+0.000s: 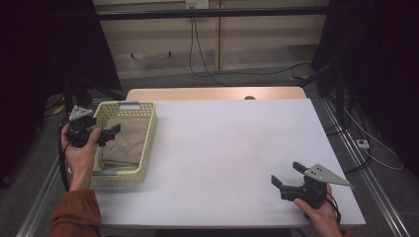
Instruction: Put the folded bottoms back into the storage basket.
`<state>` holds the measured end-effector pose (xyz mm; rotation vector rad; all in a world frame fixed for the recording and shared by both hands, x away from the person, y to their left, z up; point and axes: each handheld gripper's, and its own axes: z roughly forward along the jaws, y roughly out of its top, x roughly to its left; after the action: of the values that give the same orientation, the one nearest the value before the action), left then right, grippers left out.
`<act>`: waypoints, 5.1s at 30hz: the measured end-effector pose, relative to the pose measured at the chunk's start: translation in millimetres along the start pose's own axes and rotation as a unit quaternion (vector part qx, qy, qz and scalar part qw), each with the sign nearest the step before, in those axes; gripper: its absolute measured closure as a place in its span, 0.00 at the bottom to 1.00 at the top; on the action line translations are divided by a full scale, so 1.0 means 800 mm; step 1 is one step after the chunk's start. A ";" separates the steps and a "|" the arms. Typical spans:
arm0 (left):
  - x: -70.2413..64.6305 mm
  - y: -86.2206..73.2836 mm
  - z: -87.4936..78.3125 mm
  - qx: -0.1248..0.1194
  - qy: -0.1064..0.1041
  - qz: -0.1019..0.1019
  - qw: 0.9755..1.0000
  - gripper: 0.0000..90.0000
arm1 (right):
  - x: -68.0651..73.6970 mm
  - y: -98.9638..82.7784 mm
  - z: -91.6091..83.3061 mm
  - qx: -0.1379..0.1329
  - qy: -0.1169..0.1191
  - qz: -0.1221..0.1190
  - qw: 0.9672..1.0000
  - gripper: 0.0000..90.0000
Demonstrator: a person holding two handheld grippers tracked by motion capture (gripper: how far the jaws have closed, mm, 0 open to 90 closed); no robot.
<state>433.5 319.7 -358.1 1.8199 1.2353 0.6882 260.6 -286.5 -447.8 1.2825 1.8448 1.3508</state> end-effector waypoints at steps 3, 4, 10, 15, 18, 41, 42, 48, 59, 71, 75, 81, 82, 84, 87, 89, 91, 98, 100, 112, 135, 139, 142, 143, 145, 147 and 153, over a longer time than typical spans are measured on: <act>0.002 -0.003 -0.007 -0.003 -0.004 -0.005 1.000 0.07 | 0.000 0.000 0.001 0.000 0.000 0.001 1.000 0.05; 0.002 -0.004 -0.009 -0.006 -0.004 -0.008 1.000 0.08 | 0.000 0.000 0.001 0.000 0.000 0.000 1.000 0.05; -0.004 -0.007 -0.021 -0.005 0.002 0.001 1.000 0.08 | 0.001 0.000 0.001 0.001 -0.001 -0.001 1.000 0.05; -0.018 -0.008 -0.031 -0.014 -0.014 0.019 1.000 0.08 | 0.001 0.000 0.002 0.002 -0.003 -0.001 1.000 0.05; -0.020 -0.009 -0.036 -0.017 -0.022 0.010 1.000 0.08 | 0.001 0.000 0.001 0.002 -0.002 -0.002 1.000 0.05; -0.027 -0.034 -0.071 -0.020 -0.030 -0.002 0.999 0.07 | 0.001 0.000 0.002 0.004 -0.001 -0.002 1.000 0.06; -0.029 -0.035 -0.072 -0.021 -0.023 0.000 1.000 0.07 | 0.001 0.000 0.002 0.003 0.000 -0.003 1.000 0.06; -0.034 -0.042 -0.078 -0.022 -0.034 0.001 0.999 0.08 | 0.001 0.000 0.002 0.003 0.000 -0.002 1.000 0.06; -0.054 -0.047 -0.090 -0.027 -0.050 0.008 0.998 0.08 | 0.001 0.000 0.002 0.003 0.000 -0.003 1.000 0.06; -0.083 -0.039 -0.092 -0.044 -0.071 0.041 0.996 0.06 | 0.002 0.000 0.002 0.002 0.000 -0.004 1.000 0.06; -0.094 -0.035 -0.090 -0.046 -0.078 0.047 0.995 0.06 | 0.002 0.000 0.002 0.003 0.000 -0.003 1.000 0.06; -0.104 -0.031 -0.085 -0.050 -0.082 0.045 0.994 0.06 | 0.002 0.000 0.001 0.002 0.000 -0.003 1.000 0.06; -0.106 -0.031 -0.084 -0.050 -0.084 0.046 0.994 0.06 | 0.002 0.000 0.001 0.002 0.000 -0.003 1.000 0.06; -0.110 -0.029 -0.083 -0.049 -0.088 0.045 0.994 0.06 | 0.002 0.000 0.001 0.002 0.000 -0.003 1.000 0.06; -0.117 -0.027 -0.082 -0.048 -0.094 0.052 0.993 0.06 | 0.002 0.000 0.001 0.002 0.001 -0.004 1.000 0.06; -0.122 -0.025 -0.081 -0.048 -0.099 0.056 0.992 0.06 | 0.002 0.000 0.002 0.003 0.001 -0.003 1.000 0.06; -0.127 -0.023 -0.080 -0.049 -0.111 0.051 0.991 0.06 | 0.002 0.000 0.002 0.003 0.001 -0.004 1.000 0.06; -0.145 -0.016 -0.070 -0.068 -0.128 0.082 0.986 0.05 | 0.002 0.000 0.002 0.003 0.002 -0.004 1.000 0.06; -0.149 -0.015 -0.068 -0.071 -0.138 0.078 0.985 0.05 | 0.002 0.000 0.001 0.003 0.002 -0.004 1.000 0.06; -0.181 -0.012 -0.050 -0.082 -0.148 0.083 0.982 0.05 | 0.002 0.000 0.002 0.003 0.003 -0.004 1.000 0.06; -0.251 -0.038 0.004 -0.029 -0.205 0.117 0.971 0.05 | 0.002 0.000 0.001 0.002 0.005 -0.005 1.000 0.06; -0.260 -0.047 0.011 -0.019 -0.213 0.121 0.969 0.06 | 0.003 0.001 0.001 0.001 0.006 -0.005 1.000 0.06; -0.263 -0.055 0.014 -0.016 -0.216 0.117 0.969 0.06 | 0.003 0.001 0.000 0.000 0.006 -0.004 1.000 0.06; -0.262 -0.057 0.016 -0.014 -0.218 0.113 0.969 0.06 | 0.003 0.001 0.000 0.001 0.006 -0.004 1.000 0.06; -0.260 -0.062 0.018 -0.012 -0.221 0.104 0.970 0.06 | 0.003 0.000 0.000 0.001 0.006 -0.004 1.000 0.06; -0.256 -0.069 0.018 -0.014 -0.218 0.096 0.971 0.06 | 0.002 0.000 0.001 0.001 0.006 -0.004 1.000 0.06; -0.249 -0.085 0.019 -0.010 -0.209 0.088 0.974 0.06 | 0.003 0.000 0.000 0.001 0.006 -0.004 1.000 0.06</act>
<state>339.0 142.9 -423.1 1.9478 0.7939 0.3786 260.1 -284.2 -447.3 1.2686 1.8571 1.3549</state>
